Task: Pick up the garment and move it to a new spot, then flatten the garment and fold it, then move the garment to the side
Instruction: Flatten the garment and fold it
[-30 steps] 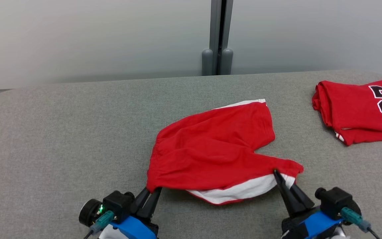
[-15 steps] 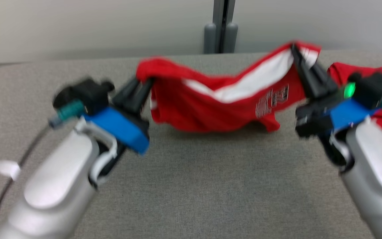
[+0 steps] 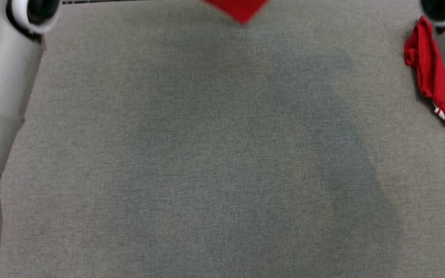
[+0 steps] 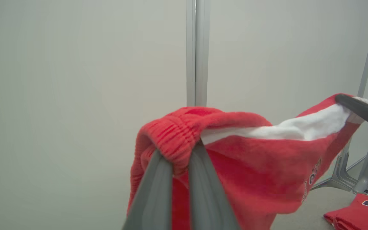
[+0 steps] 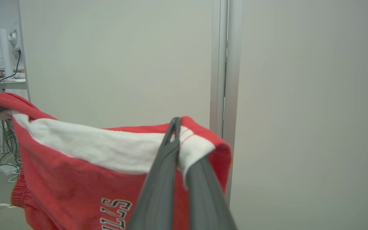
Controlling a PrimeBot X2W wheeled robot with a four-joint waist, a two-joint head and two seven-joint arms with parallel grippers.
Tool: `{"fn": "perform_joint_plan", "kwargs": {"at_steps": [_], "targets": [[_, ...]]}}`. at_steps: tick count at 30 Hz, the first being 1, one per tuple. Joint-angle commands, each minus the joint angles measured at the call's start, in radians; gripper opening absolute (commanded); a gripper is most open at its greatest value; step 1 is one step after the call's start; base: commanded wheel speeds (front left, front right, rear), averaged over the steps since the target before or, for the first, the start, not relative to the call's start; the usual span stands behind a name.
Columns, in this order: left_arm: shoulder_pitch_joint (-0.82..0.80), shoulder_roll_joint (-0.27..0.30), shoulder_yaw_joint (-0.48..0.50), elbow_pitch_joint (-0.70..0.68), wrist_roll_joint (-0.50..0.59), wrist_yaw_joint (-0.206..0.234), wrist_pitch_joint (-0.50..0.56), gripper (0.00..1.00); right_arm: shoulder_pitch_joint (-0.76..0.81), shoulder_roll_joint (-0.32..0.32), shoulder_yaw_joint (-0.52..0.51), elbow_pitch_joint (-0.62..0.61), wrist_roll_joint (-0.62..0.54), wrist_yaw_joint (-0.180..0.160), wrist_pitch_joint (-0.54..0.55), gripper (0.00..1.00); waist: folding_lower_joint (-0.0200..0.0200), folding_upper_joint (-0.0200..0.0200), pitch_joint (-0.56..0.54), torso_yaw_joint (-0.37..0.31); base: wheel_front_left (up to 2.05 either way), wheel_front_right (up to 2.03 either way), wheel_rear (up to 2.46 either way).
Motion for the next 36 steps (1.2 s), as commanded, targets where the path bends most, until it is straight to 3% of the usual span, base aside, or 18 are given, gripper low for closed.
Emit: {"fn": "perform_joint_plan", "kwargs": {"at_steps": [1,6,12,18,25,36], "targets": [[-0.028,-0.005,-0.011,0.017,-0.005,-0.001,-0.009,0.00,-0.030,0.011,0.016,0.018,0.009,0.000,-0.009,0.00,-0.0003,0.0000,0.007,0.001,0.00,0.00,0.00],[-0.094,-0.016,-0.042,0.093,-0.032,-0.001,-0.056,0.00,-0.117,0.024,0.061,0.087,0.042,0.000,-0.027,0.00,-0.0003,0.0000,0.031,0.000,0.00,0.00,0.00],[-0.025,-0.004,-0.120,0.145,-0.065,-0.001,-0.114,0.00,-0.048,0.010,0.126,0.113,0.096,0.000,-0.032,0.00,-0.0003,0.0000,0.052,0.008,0.00,0.00,0.00],[0.155,0.005,-0.184,0.152,-0.119,-0.001,-0.192,0.00,0.156,-0.027,0.172,0.023,0.110,0.000,-0.032,0.00,-0.0003,0.0000,0.030,0.009,0.00,0.00,0.00],[0.453,0.007,-0.192,0.114,-0.158,-0.001,-0.225,0.00,0.464,-0.059,0.191,-0.083,0.118,0.000,-0.033,0.00,-0.0003,0.0000,-0.049,-0.006,0.00,0.00,0.00],[0.906,-0.024,-0.149,-0.023,-0.071,0.007,-0.226,0.00,0.899,-0.113,0.155,-0.232,0.144,0.000,-0.033,0.00,-0.0003,0.0000,-0.192,0.002,0.00,0.00,0.00]]}}
